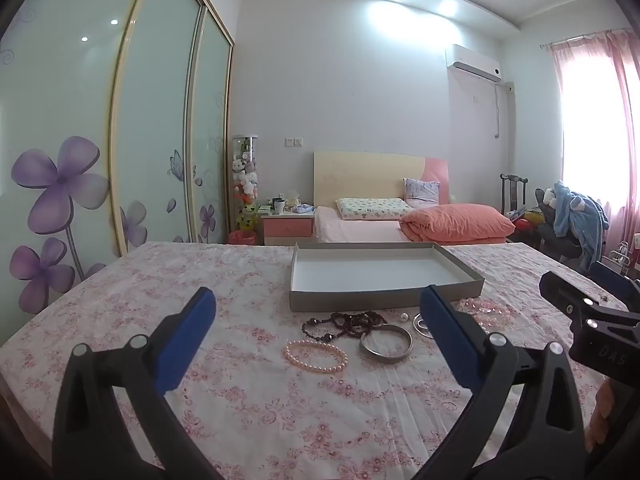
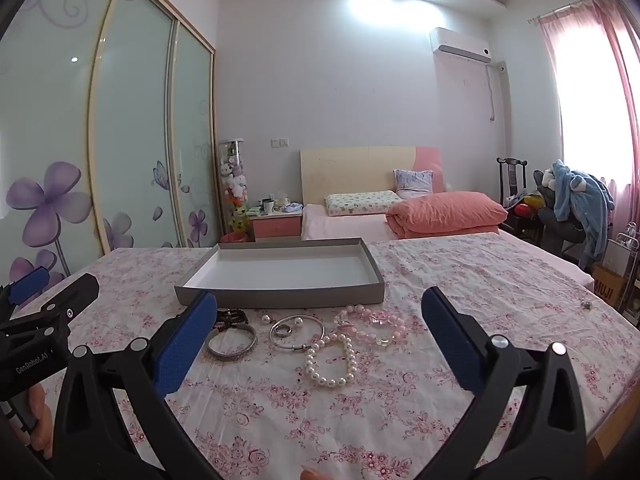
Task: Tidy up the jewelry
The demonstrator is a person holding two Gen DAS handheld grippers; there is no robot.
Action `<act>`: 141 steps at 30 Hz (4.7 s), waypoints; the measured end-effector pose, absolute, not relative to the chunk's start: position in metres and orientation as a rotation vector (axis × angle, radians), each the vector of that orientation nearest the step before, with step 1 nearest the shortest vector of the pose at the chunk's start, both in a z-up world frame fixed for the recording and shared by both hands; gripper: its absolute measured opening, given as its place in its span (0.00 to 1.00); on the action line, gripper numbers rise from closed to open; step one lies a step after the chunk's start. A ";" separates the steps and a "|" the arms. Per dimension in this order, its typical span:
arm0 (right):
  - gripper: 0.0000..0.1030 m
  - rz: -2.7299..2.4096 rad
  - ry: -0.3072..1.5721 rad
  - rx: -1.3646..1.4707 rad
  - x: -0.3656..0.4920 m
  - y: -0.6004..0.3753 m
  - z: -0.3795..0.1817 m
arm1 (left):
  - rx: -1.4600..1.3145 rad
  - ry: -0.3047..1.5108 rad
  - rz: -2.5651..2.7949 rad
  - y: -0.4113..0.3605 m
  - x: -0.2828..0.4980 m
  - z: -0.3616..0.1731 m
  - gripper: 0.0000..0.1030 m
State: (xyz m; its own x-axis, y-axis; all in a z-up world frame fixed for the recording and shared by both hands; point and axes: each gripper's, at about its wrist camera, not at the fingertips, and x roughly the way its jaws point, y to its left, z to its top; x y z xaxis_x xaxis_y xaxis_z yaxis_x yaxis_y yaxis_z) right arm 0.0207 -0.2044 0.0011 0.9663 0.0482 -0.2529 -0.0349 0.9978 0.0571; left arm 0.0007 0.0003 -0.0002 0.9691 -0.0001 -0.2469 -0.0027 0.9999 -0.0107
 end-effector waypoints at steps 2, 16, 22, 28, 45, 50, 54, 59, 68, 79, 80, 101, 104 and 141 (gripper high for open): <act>0.98 0.042 0.257 0.052 0.021 -0.204 0.001 | -0.012 0.251 0.001 0.000 0.001 0.000 0.96; 0.98 0.042 0.258 0.053 0.021 -0.206 0.000 | -0.010 0.250 -0.003 0.000 0.000 0.000 0.96; 0.98 0.042 0.259 0.054 0.020 -0.206 0.000 | -0.012 0.252 -0.001 0.000 0.000 0.000 0.96; 0.98 0.042 0.259 0.054 0.021 -0.207 0.000 | -0.011 0.253 -0.001 0.000 0.000 0.000 0.96; 0.98 0.042 0.260 0.055 0.021 -0.206 -0.001 | -0.012 0.255 -0.001 0.000 0.001 0.000 0.96; 0.98 0.042 0.260 0.055 0.022 -0.206 -0.001 | -0.012 0.258 -0.001 0.000 -0.001 0.000 0.96; 0.98 0.043 0.261 0.056 0.022 -0.206 -0.001 | -0.012 0.259 0.002 -0.002 0.003 -0.003 0.96; 0.98 0.042 0.261 0.056 0.022 -0.206 -0.001 | -0.013 0.259 0.004 -0.003 -0.002 -0.005 0.96; 0.98 0.043 0.262 0.056 0.022 -0.206 -0.001 | -0.014 0.262 0.004 -0.002 -0.001 -0.004 0.96; 0.98 0.041 0.283 0.052 0.029 -0.205 -0.004 | -0.017 0.291 0.010 0.001 0.008 -0.009 0.96; 0.98 0.039 0.290 0.051 0.031 -0.206 -0.005 | -0.017 0.303 0.014 0.001 0.010 -0.010 0.96; 0.35 0.027 0.858 0.143 0.135 -0.231 -0.073 | -0.073 0.764 0.020 0.029 0.113 -0.060 0.96; 0.28 0.035 0.878 0.106 0.136 -0.223 -0.076 | -0.058 0.801 0.019 0.027 0.120 -0.065 0.96; 0.11 0.036 0.890 0.124 0.143 -0.231 -0.079 | -0.104 0.925 0.069 0.040 0.144 -0.084 0.07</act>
